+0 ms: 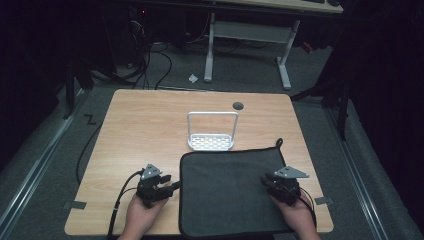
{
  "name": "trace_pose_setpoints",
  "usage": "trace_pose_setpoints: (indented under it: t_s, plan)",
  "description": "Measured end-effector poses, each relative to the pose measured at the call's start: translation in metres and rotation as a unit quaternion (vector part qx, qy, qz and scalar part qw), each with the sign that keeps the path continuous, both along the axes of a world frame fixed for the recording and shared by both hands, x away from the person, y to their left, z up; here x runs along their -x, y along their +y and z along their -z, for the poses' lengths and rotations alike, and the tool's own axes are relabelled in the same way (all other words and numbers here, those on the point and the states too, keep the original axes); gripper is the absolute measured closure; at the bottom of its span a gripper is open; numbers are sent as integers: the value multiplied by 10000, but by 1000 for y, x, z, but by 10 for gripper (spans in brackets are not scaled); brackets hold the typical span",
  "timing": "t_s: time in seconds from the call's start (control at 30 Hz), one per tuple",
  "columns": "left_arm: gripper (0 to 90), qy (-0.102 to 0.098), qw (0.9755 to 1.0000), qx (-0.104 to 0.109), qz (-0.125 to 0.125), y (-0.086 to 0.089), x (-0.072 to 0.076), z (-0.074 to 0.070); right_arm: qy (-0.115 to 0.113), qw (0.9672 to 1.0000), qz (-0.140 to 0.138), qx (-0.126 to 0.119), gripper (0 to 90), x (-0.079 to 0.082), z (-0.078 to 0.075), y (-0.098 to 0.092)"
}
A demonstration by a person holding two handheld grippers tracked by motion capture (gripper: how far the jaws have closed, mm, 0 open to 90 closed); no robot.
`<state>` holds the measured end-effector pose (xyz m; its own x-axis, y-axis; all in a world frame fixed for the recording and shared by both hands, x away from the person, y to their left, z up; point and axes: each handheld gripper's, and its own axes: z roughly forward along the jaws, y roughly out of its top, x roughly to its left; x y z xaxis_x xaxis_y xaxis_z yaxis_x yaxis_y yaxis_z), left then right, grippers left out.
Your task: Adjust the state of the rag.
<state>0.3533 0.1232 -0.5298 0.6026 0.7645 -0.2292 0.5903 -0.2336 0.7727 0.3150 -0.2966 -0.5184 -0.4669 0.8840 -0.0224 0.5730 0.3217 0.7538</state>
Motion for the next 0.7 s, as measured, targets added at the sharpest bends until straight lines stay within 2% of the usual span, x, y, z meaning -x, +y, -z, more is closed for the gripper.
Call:
trace_pose_setpoints:
  t_s: [0.03,0.07,0.1,0.13,0.17,0.2,0.23,0.3,0.37,0.4,0.43,0.53,0.63,0.67,0.7]
  plan:
    - [489,-35,9999,-115,-86,-5,-14,-1,-39,9998,-196,48,672,0,0,8]
    - [484,-28,9998,-167,-107,-8,-21,-1,-78,9996,-262,63,657,1,0,11]
    - [481,-28,9998,-167,-107,-8,-21,-1,-117,9993,-345,76,636,1,-1,14]
    - [481,-31,9997,-218,-139,-11,-28,-1,-117,9993,-345,76,636,1,-1,14]
    - [483,13,9996,-199,-186,-13,-35,0,-191,9986,-484,98,631,1,-3,18]
    - [483,132,9996,-139,-213,-17,-49,1,-192,9983,-544,89,620,1,-3,20]
    - [483,132,9996,-139,-213,-17,-49,1,-171,9980,-603,33,608,1,-4,23]
    - [485,22,9990,-375,-229,-25,-59,2,-178,9976,-664,-1,601,1,-4,25]
    - [510,-16,9985,-495,-249,-30,-67,3,-225,9967,-774,21,590,1,-5,30]
    - [520,-36,9984,-490,-268,-33,-70,4,-250,9963,-826,38,581,1,-6,33]
    - [546,16,9987,-372,-334,-36,-75,4,-281,9952,-941,37,570,1,-7,39]
    - [611,40,9992,-252,-307,-39,-78,5,-212,9944,-1031,-42,572,1,-8,45]
    - [648,-204,9985,-460,-199,-46,-76,7,-191,9928,-1179,-64,569,2,-9,58]
    - [647,-320,9974,-636,-92,-50,-74,7,-230,9912,-1302,-1,558,4,-9,67]
    - [646,-320,9974,-636,-92,-50,-74,7,-230,9912,-1302,-1,558,4,-9,67]
